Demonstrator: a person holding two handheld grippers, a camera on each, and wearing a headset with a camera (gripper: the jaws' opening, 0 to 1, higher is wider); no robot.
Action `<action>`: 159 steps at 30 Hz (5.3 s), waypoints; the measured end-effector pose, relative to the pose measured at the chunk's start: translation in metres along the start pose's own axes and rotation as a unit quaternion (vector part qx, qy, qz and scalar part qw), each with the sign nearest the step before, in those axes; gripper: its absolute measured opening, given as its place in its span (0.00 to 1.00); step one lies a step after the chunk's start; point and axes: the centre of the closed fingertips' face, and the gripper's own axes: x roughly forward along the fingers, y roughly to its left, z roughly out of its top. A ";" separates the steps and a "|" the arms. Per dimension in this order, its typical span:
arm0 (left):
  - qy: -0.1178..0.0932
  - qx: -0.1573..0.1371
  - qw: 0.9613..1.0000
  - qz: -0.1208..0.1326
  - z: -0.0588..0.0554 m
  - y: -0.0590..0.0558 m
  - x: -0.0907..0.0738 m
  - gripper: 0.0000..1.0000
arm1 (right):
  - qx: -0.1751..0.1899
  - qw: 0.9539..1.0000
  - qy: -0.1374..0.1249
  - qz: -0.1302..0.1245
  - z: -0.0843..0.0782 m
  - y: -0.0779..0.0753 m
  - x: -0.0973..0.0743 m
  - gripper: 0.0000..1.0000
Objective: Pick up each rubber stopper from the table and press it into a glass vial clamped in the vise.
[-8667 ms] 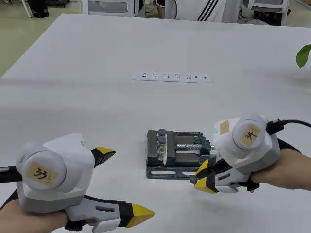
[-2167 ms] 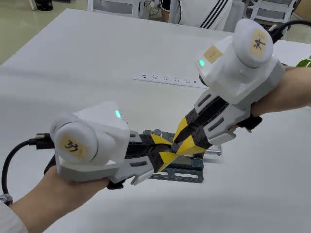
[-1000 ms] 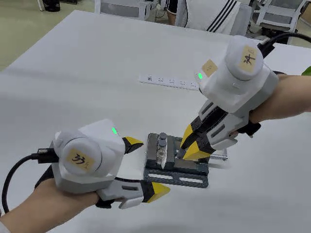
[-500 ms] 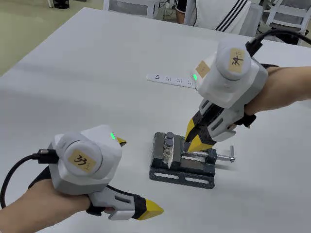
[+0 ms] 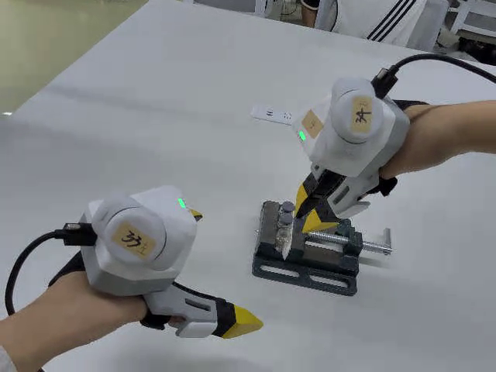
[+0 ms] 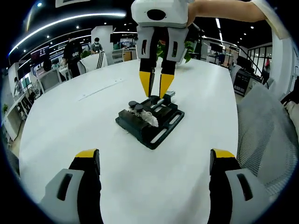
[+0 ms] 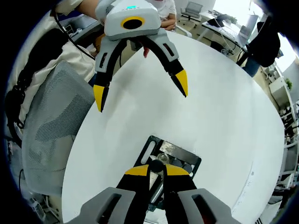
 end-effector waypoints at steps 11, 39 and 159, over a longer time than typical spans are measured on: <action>0.001 -0.011 1.000 0.005 -0.003 0.002 -0.002 0.95 | -0.049 0.999 0.024 -0.001 -0.004 -0.010 0.012 0.05; 0.003 -0.020 1.000 -0.001 -0.008 0.001 0.001 0.93 | -0.037 0.999 0.033 0.012 -0.007 -0.012 0.018 0.05; -0.006 -0.020 1.000 -0.007 -0.004 -0.002 0.003 0.88 | 0.194 0.981 0.002 0.002 0.001 -0.008 0.013 0.00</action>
